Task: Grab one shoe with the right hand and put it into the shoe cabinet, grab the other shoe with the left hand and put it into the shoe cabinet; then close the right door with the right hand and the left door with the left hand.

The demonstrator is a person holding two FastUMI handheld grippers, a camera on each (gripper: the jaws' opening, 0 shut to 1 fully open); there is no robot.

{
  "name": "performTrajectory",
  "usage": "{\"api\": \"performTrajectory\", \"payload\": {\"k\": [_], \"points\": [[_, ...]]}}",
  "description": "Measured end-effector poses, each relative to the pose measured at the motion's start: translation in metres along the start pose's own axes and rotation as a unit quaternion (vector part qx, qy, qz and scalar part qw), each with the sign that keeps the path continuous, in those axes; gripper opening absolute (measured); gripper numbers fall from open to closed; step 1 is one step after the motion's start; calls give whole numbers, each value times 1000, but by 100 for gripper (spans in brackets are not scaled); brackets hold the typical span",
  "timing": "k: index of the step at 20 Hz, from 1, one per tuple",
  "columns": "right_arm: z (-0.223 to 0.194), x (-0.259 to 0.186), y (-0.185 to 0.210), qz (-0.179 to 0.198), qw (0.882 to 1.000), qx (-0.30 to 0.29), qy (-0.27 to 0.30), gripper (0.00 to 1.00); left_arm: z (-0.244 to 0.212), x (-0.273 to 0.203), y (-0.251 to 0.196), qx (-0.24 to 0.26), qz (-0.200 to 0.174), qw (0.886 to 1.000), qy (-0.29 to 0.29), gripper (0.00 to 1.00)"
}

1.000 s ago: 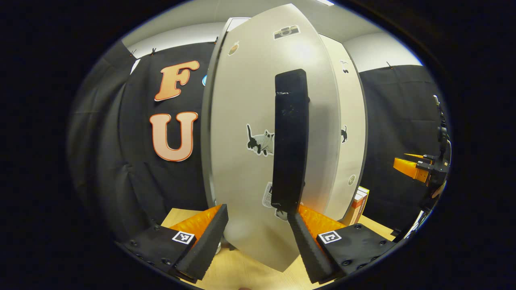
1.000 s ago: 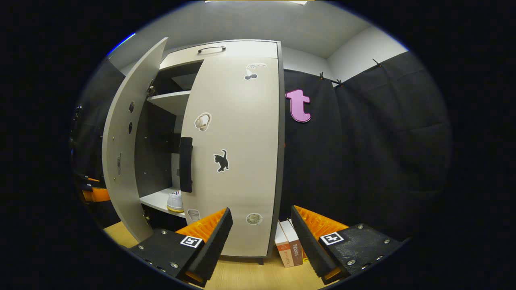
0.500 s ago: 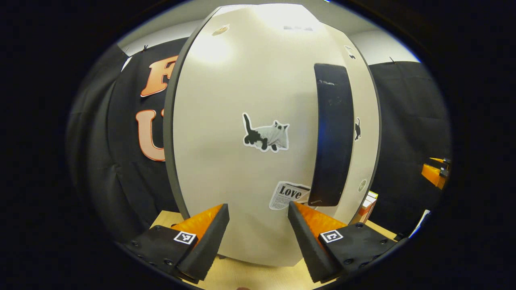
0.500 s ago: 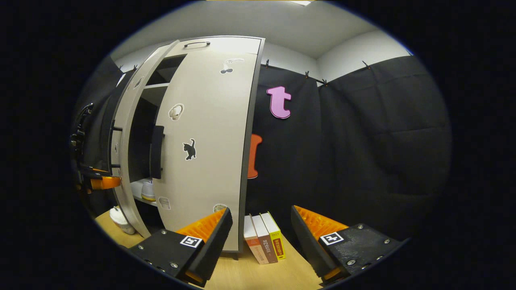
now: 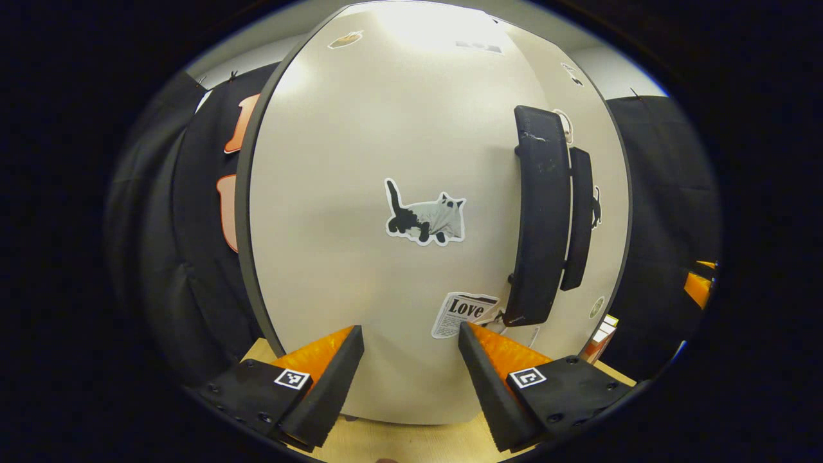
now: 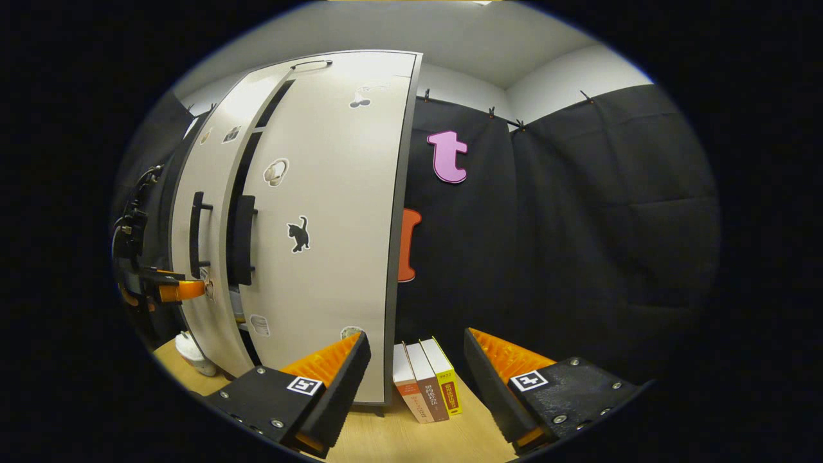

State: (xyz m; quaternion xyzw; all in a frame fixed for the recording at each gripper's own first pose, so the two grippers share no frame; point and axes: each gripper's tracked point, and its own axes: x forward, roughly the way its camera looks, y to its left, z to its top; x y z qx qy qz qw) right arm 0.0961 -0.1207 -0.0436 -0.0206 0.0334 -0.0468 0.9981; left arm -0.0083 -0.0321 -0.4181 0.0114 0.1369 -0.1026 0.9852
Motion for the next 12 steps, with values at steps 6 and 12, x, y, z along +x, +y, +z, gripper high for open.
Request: {"api": "performTrajectory", "payload": {"k": [6,12], "points": [[11,18,20,28,999,23,6,91,1,4,1,-10,11,1000,15,97],[43,18,26,41,999,26,14,91,18,-27,21,0,28,999,29,95]]}}
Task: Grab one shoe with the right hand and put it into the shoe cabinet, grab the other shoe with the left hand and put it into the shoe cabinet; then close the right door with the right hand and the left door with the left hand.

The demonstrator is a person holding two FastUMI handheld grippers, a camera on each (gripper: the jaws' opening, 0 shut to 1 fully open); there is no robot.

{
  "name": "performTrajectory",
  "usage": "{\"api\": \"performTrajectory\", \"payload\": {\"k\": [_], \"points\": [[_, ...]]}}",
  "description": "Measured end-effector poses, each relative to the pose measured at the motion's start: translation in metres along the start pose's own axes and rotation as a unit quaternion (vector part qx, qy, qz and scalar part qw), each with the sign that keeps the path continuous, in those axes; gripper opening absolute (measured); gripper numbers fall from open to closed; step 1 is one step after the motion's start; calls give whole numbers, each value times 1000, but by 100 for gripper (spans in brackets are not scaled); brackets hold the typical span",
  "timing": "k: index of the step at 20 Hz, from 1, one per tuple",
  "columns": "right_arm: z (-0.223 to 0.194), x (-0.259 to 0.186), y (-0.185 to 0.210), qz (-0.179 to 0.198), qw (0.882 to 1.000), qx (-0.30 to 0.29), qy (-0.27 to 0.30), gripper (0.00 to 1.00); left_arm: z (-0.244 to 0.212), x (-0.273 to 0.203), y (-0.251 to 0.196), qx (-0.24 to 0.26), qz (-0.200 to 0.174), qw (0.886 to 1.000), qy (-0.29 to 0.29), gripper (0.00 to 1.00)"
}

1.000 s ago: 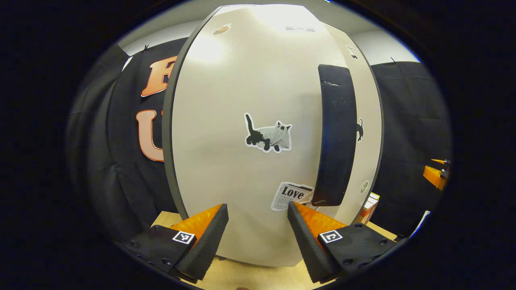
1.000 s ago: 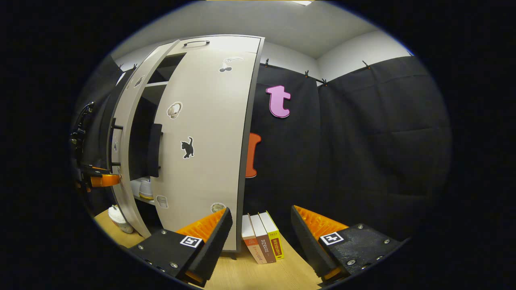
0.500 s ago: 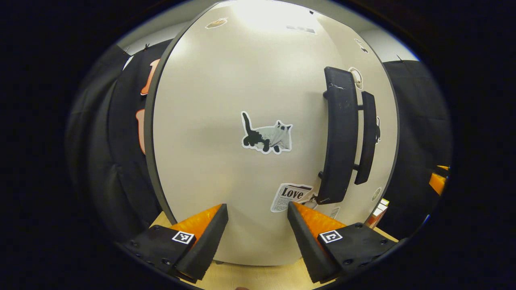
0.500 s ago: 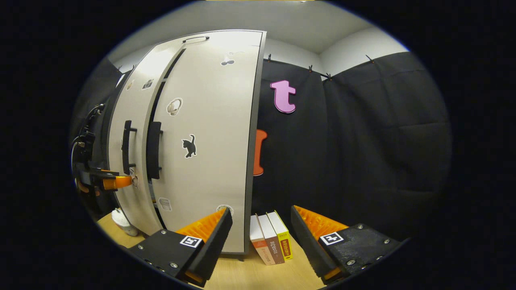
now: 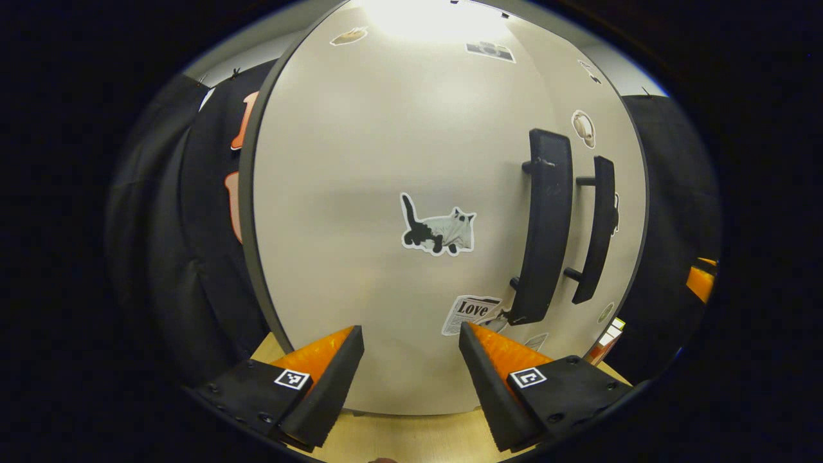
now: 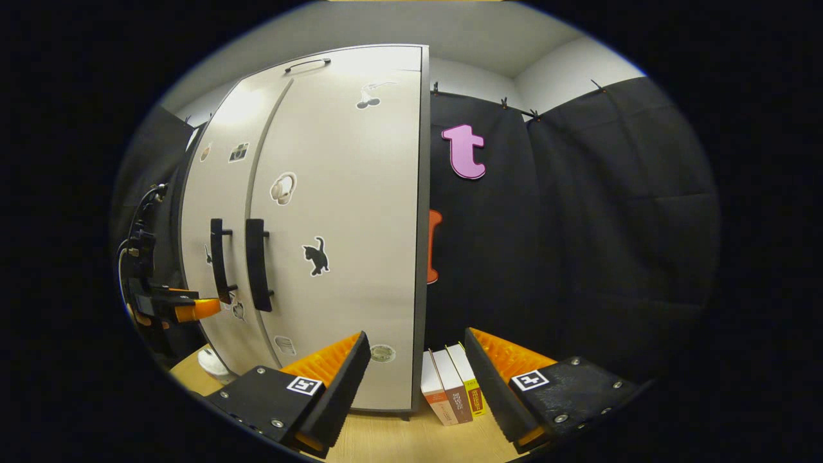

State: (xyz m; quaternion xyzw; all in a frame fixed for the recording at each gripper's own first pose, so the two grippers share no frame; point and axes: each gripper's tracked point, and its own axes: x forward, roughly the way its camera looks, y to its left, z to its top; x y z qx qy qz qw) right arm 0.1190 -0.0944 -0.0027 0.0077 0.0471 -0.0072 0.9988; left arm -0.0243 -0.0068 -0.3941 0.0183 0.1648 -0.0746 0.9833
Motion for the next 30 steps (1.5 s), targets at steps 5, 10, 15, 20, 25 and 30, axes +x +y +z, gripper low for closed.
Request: {"api": "performTrajectory", "payload": {"k": [5,10,15,20,25,30], "points": [[35,-14,8,20,1000,15,-7,92,49,-67,38,-24,20,999,-27,97],[55,-39,8,39,999,19,7,92,96,-150,82,-26,45,996,-74,97],[73,-76,-6,33,999,2,-3,92,114,-235,134,-17,86,991,-101,96],[81,-111,-15,29,1000,-8,-11,92,112,-304,172,-2,137,984,-118,96],[86,-130,-16,28,999,0,-16,92,110,-337,185,-5,150,981,-124,97],[93,-141,-15,29,999,6,-21,92,111,-352,187,-3,151,981,-125,99]]}}
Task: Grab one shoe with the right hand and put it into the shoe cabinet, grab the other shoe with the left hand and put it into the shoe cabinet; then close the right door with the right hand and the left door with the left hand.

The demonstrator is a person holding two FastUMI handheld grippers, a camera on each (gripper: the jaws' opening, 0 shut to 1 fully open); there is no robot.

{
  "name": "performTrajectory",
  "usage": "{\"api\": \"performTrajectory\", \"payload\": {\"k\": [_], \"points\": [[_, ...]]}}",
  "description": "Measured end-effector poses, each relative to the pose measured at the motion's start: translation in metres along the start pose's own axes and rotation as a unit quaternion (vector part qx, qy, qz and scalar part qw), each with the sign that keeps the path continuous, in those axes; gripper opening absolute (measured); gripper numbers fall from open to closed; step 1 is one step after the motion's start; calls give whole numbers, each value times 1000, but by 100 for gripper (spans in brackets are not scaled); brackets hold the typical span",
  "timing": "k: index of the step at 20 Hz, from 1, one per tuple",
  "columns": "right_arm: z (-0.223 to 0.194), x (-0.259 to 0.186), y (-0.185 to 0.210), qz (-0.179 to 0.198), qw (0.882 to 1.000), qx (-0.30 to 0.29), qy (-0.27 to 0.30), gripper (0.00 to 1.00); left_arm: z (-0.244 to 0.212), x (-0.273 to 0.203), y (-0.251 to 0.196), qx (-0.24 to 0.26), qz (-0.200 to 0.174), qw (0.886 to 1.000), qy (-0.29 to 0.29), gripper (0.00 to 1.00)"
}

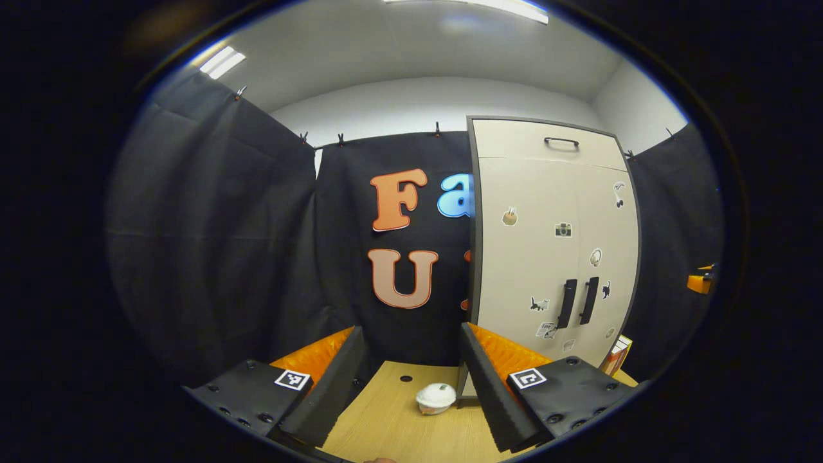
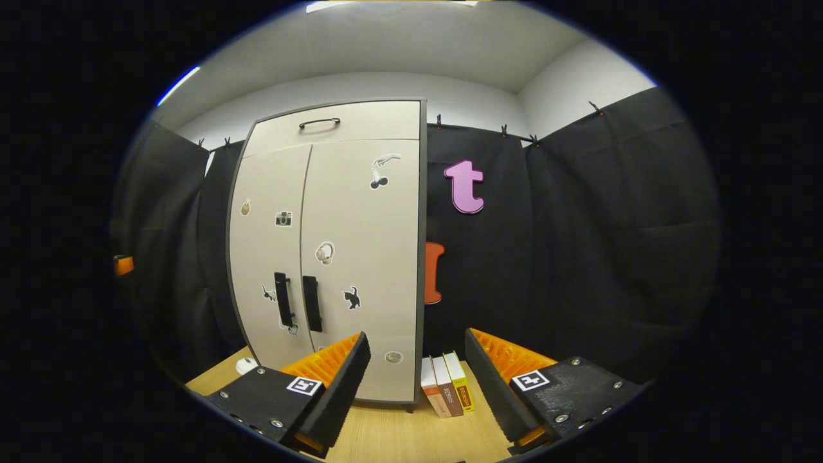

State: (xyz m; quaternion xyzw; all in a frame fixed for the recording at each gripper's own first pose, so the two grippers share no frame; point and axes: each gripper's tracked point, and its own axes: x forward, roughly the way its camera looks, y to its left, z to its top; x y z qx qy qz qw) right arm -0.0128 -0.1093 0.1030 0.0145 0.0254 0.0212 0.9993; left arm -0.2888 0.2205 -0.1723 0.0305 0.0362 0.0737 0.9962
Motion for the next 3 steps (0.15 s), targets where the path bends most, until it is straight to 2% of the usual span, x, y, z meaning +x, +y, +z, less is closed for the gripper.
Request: {"api": "performTrajectory", "payload": {"k": [3], "points": [[4,-7,-2,-3,1000,7,-5,92,3,-5,2,3,-1,1000,0,97]]}}
